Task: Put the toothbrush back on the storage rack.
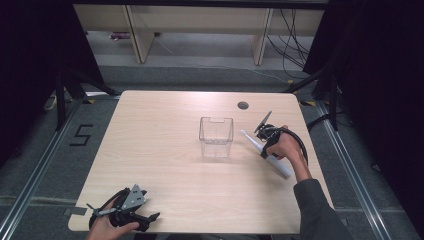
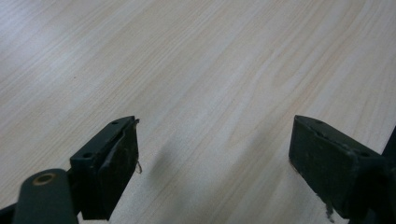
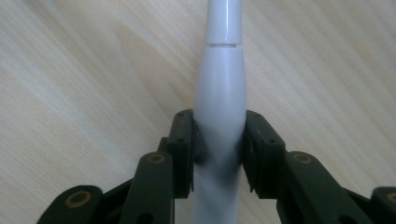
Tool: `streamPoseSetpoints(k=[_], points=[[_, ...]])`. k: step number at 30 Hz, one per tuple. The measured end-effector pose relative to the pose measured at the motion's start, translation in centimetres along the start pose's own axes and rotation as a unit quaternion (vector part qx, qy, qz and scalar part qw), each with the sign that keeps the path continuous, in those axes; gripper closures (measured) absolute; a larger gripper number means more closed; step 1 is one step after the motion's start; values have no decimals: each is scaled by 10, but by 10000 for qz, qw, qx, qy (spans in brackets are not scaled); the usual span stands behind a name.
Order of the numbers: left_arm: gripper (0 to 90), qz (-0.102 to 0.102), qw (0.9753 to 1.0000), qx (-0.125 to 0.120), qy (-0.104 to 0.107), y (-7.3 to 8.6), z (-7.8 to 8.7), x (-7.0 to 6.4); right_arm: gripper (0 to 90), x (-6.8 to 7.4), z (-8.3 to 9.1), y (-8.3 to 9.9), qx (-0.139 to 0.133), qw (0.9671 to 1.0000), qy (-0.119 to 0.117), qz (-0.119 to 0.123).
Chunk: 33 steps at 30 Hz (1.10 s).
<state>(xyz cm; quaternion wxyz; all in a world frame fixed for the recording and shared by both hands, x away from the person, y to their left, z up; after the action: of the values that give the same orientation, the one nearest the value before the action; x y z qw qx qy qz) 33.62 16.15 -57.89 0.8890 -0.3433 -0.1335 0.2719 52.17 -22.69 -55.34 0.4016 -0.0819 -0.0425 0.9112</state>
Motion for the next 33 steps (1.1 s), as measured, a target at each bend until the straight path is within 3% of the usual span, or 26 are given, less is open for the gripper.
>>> streamPoseSetpoints(k=[1,7,9,10,13,14,20,23,26,28,29,30,31,32,33], points=[[154,-3,10000,-7,6,0,0,0,672,-5,3,-1,-156,9998,66,90],[154,-4,10000,8,0,0,0,0,672,-9,24,-4,-736,9972,7,-132],[154,-6,10000,10,-1,0,0,0,673,-11,30,-6,-955,9953,22,-127],[154,-7,10000,16,-2,0,0,0,672,-10,35,-6,-1021,9944,-11,-262],[154,-5,10000,11,-2,0,0,0,673,-12,47,-9,-1427,9892,-60,-335],[154,-67,10000,38,6,0,0,1,672,-10,50,-9,-1468,9878,-80,-507],[154,-2,10000,5,-7,0,0,0,672,-16,64,-16,-2164,9747,-75,-551],[154,-3,10000,11,-3,0,0,0,672,-19,67,-20,-2513,9657,-39,-653],[153,-71,10000,46,12,1,0,1,672,-19,71,-22,-2681,9600,-72,-799],[154,-82,10000,40,4,0,0,1,672,-24,73,-27,-3060,9496,88,-678],[154,-49,10000,27,-2,0,0,1,672,-21,74,-26,-3001,9503,-50,-827],[154,-30,10000,27,2,0,0,0,673,-20,75,-26,-3088,9470,-53,-887],[153,-13,10000,22,3,0,0,0,672,-19,77,-26,-3109,9457,-128,-943],[154,-58,10000,40,5,1,0,1,672,-19,77,-29,-3248,9413,-131,-905],[153,-69,10000,1,6,0,0,1,672,-17,79,-28,-3225,9404,-147,-1072]])
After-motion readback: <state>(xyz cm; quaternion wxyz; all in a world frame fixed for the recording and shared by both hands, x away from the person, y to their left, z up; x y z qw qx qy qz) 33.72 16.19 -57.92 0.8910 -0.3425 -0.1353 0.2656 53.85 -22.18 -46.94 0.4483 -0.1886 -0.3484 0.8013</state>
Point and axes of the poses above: each handheld gripper's, and its own axes: z roughly backward along the jaws, y roughly out of its underside, x roughly to its left, the point moved 10 cm from there along -z, roughly forward along the jaws, and after that the axes turned 4 degrees about y, right-handed, at the moved point
